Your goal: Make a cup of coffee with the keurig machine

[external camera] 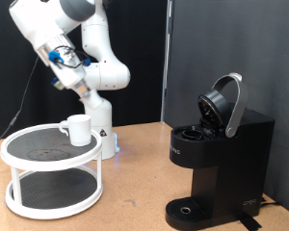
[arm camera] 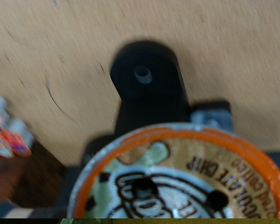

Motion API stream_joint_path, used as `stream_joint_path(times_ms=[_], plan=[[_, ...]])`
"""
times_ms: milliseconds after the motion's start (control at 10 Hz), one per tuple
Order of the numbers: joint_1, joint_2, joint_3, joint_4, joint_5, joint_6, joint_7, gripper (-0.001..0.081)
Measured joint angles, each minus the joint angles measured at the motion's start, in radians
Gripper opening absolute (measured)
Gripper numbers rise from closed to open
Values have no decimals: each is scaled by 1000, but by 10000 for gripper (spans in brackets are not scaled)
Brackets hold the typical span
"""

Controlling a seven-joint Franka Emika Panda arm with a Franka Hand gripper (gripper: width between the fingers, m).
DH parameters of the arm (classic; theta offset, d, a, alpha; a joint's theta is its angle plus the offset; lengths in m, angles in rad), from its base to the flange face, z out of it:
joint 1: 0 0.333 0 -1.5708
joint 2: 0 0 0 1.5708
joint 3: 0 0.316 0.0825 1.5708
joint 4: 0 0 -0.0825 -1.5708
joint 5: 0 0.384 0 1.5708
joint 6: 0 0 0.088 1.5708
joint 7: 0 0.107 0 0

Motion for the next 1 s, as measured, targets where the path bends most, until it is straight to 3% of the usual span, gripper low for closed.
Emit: stream_joint_path(times_ms=[100,300,700,1000], plan=[[28,20,-3,33,47,-42,-34,353],[72,45,9,70,135,-27,-61,353],[81,51,20,77,189,-29,-55,353],[124,86,57,120,244,-30,-27,353]])
